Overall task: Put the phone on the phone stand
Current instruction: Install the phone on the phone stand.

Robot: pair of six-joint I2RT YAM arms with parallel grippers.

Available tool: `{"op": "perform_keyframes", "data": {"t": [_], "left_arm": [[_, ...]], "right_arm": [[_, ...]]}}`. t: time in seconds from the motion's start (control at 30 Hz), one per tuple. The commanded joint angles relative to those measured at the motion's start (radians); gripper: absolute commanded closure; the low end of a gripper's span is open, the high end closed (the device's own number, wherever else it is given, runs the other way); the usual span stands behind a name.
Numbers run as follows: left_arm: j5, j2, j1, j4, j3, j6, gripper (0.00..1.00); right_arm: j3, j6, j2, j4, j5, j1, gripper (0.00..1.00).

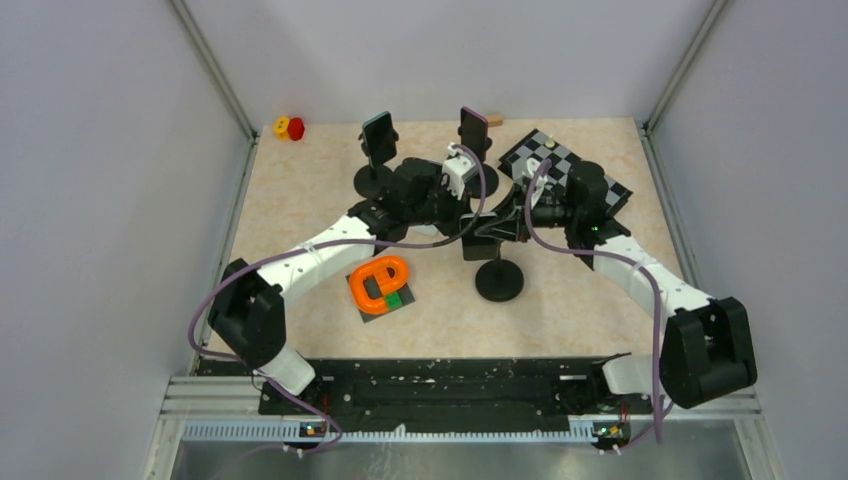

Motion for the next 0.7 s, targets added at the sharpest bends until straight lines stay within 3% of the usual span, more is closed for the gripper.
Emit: {"op": "perform_keyframes", "data": {"t": [0.0,0.4,0.67], "left_arm": [[0.013,-0.004,-0.040,-0.018,-0.008,-0.048,1.00],[-0.027,0.013,-0.074,-0.004,0.001,-0.069,1.00],[-0.088,0.059,-0.111,-0.026,0.058,-0.046,1.00]], "right_arm": [[-0.031,-0.061,-0.094,-0.038,0.240,-0.019,1.00],[-0.129,0.007,-0.266,-0.129,0.535,-0.029,1.00],[-0.107,0.049,-0.282,-0.226,0.666,-0.029,1.00]]}}
